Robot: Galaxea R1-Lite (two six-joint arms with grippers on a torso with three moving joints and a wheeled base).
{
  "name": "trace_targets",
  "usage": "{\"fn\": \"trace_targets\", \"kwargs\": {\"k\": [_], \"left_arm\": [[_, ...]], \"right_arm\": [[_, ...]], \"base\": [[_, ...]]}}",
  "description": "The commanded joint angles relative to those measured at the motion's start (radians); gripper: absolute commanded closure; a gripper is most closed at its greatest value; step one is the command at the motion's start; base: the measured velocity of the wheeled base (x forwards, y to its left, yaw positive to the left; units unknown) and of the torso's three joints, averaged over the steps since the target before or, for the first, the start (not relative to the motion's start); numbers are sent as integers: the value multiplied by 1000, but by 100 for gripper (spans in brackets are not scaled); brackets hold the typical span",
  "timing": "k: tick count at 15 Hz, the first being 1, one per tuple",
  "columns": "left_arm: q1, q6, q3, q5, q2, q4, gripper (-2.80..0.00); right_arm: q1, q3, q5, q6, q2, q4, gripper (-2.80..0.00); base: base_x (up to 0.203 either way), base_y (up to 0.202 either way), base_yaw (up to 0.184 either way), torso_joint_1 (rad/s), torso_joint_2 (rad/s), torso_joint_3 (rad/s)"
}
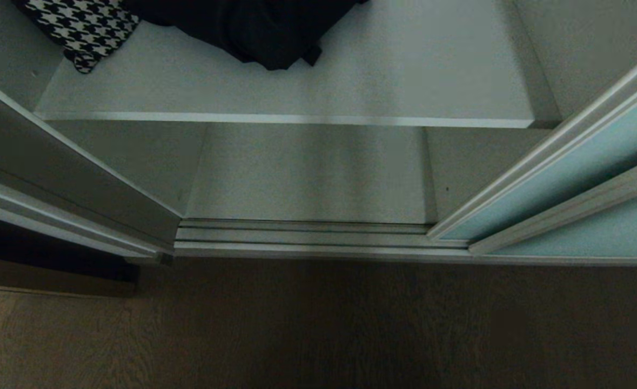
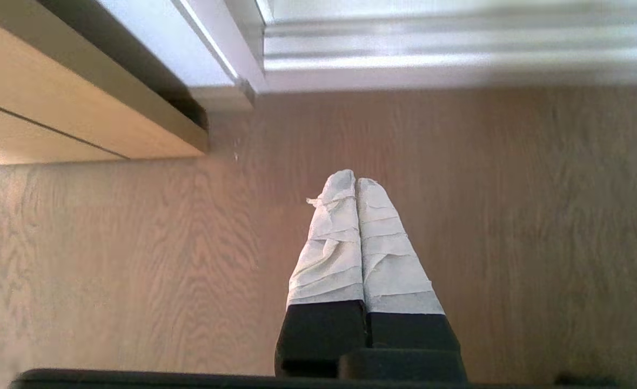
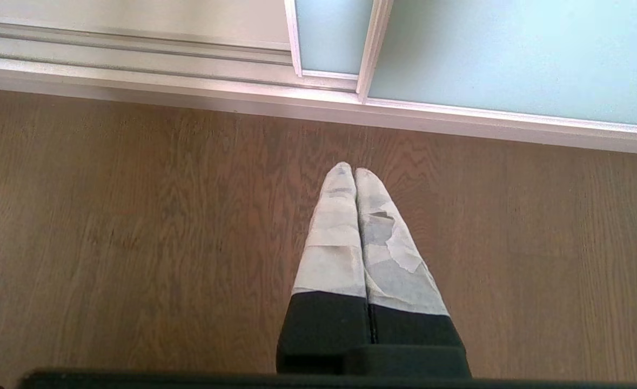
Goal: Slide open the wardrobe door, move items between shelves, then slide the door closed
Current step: Place the bag on the higher shelf
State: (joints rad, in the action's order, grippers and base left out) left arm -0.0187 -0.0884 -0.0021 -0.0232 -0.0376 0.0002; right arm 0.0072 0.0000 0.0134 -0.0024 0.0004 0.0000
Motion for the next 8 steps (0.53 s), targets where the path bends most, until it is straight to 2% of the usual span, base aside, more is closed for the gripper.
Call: {"fn": "trace_targets", "kwargs": {"k": [1, 4, 6, 8], "left_arm": [[-1, 9, 2, 2, 35, 3, 0], [-1, 6, 2, 2, 35, 7, 0], [-1, -19, 1, 1, 33, 10, 0], [-1, -5, 2, 1, 35, 6, 0]], "right_arm": [[0, 0, 0, -1, -5, 0, 0], [0, 0, 0, -1, -3, 0, 0], [0, 0, 0, -1, -3, 0, 0], [0, 0, 0, -1, -3, 0, 0]], "base": [[0, 0, 0, 0, 0, 0], [0, 0, 0, 0, 0, 0], [0, 0, 0, 0, 0, 0], [0, 0, 0, 0, 0, 0]]}}
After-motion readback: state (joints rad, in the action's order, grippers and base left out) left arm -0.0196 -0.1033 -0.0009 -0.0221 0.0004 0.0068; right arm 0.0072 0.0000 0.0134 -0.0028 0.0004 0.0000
